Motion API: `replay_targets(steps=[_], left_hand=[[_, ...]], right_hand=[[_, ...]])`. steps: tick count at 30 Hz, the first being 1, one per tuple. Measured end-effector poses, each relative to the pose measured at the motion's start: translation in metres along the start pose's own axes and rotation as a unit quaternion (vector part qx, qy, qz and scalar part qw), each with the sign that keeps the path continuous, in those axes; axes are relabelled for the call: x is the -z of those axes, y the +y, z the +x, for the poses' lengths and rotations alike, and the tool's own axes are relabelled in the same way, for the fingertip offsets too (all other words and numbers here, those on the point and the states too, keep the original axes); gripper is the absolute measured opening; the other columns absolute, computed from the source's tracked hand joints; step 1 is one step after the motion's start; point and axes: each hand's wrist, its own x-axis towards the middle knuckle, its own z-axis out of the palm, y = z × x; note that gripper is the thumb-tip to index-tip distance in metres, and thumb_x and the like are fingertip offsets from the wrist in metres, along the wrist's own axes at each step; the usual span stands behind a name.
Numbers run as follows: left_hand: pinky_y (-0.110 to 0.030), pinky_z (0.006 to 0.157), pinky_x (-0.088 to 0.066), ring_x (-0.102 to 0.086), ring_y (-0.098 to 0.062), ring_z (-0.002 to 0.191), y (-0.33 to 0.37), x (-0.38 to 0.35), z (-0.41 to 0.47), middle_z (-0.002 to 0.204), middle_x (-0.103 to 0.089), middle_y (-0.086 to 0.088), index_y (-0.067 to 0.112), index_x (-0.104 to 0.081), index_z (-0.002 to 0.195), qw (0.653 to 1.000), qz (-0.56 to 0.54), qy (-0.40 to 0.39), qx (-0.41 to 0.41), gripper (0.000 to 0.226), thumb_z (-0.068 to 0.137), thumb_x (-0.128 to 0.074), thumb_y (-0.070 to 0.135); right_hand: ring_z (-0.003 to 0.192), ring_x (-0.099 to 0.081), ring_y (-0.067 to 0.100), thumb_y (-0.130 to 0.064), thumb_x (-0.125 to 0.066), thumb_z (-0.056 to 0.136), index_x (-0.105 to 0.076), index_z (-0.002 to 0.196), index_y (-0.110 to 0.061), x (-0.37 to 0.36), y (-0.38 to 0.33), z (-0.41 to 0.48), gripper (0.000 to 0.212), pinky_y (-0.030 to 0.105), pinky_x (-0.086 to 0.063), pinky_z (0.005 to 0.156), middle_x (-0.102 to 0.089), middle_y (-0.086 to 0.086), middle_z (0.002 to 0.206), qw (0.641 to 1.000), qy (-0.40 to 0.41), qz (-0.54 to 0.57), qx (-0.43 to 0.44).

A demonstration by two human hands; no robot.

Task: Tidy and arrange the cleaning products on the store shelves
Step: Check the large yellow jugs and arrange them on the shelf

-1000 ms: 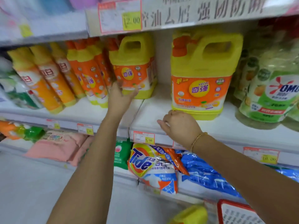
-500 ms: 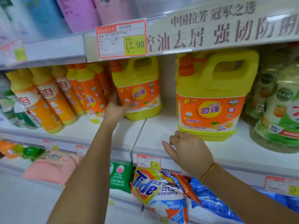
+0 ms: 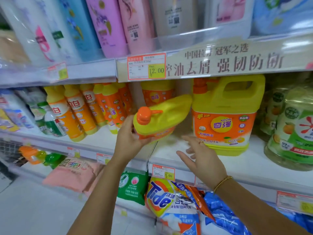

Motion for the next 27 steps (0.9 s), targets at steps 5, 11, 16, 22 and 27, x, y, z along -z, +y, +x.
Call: replay_targets(steps=[5, 11, 16, 22, 27], left_hand=[[-0.017, 0.086, -0.047, -0.053, 0.006, 0.105, 0.031, 0.011, -0.047, 0.115, -0.057, 0.017, 0.041, -0.05, 0.117, 0.998, 0.031, 0.018, -0.047, 0.066, 0.059, -0.077, 0.053], [-0.022, 0.076, -0.048, -0.055, 0.0, 0.094, 0.085, 0.031, -0.085, 0.102, -0.059, 0.009, 0.04, -0.054, 0.108, 0.991, 0.076, 0.011, -0.109, 0.051, 0.064, -0.08, 0.041], [-0.008, 0.076, -0.042, -0.055, 0.005, 0.097, 0.138, 0.044, -0.116, 0.106, -0.059, 0.016, 0.036, -0.056, 0.109, 0.984, 0.076, 0.017, -0.159, 0.062, 0.066, -0.085, 0.002], [-0.008, 0.081, -0.046, -0.059, 0.007, 0.101, 0.227, 0.039, -0.149, 0.109, -0.062, 0.031, 0.036, -0.058, 0.108, 0.987, -0.011, -0.018, -0.16, 0.046, 0.071, -0.081, 0.02], [-0.015, 0.073, -0.052, -0.068, -0.003, 0.094, 0.289, 0.002, -0.174, 0.099, -0.072, 0.018, 0.028, -0.059, 0.107, 0.983, -0.173, -0.003, -0.062, 0.066, 0.051, -0.094, 0.019]], right_hand=[[0.108, -0.06, 0.021, -0.05, -0.054, 0.09, -0.027, 0.144, -0.015, 0.005, -0.011, -0.011, 0.07, 0.035, -0.049, 0.09, -0.057, 0.007, 0.128, 0.994, -0.102, -0.036, -0.018], [0.109, -0.056, 0.012, -0.035, -0.067, 0.085, -0.049, 0.123, -0.015, 0.038, -0.05, -0.036, 0.046, 0.029, -0.049, 0.088, -0.057, -0.002, 0.118, 0.984, -0.007, 0.171, -0.053], [0.099, -0.063, 0.028, -0.03, -0.065, 0.087, -0.053, 0.118, -0.002, 0.083, -0.069, -0.08, 0.044, 0.03, -0.047, 0.081, -0.062, 0.012, 0.11, 0.986, 0.088, 0.143, -0.015], [0.09, -0.052, 0.012, -0.06, -0.037, 0.093, -0.049, 0.119, -0.014, 0.161, -0.075, -0.131, 0.054, 0.008, -0.034, 0.075, -0.063, 0.014, 0.101, 0.973, 0.191, 0.096, 0.082], [0.114, -0.046, -0.007, -0.072, -0.039, 0.084, -0.027, 0.139, -0.048, 0.233, -0.077, -0.157, 0.061, 0.003, -0.035, 0.093, -0.046, -0.021, 0.133, 0.964, 0.206, 0.152, 0.07]])
